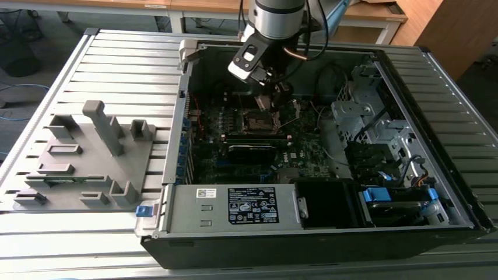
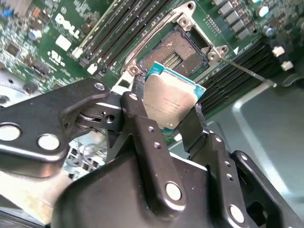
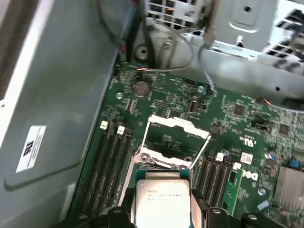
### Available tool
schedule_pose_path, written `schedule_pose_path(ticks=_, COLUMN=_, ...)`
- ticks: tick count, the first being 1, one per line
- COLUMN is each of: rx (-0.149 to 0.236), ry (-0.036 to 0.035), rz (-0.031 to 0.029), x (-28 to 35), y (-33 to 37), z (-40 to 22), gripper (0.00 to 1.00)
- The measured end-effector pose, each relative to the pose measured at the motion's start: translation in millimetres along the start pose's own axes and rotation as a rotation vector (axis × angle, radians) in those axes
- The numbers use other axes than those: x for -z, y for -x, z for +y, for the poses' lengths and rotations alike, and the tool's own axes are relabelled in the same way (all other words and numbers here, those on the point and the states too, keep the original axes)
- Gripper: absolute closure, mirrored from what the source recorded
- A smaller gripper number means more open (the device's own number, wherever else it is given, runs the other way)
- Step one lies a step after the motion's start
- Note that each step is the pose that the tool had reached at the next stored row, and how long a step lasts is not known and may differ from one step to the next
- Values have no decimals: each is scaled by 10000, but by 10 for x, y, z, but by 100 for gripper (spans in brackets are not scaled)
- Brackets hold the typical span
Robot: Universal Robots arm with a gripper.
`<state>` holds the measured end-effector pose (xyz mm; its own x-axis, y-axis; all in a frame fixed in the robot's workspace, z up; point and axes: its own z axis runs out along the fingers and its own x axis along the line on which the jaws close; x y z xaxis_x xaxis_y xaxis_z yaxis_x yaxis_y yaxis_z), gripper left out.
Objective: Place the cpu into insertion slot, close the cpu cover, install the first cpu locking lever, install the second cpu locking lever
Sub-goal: 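Place the cpu into insertion slot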
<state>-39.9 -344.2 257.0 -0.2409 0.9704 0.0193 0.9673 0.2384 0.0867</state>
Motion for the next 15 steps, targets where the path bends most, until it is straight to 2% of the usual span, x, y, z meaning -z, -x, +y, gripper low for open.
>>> schedule_pose_path(ticks=6, rx=-1054, ry=20, rz=-92, x=-7, y=0, z=-1, gripper=46)
schedule_pose_path(ticks=15, rx=-1148, ry=22, rz=-99, x=-8, y=0, z=-1, gripper=46)
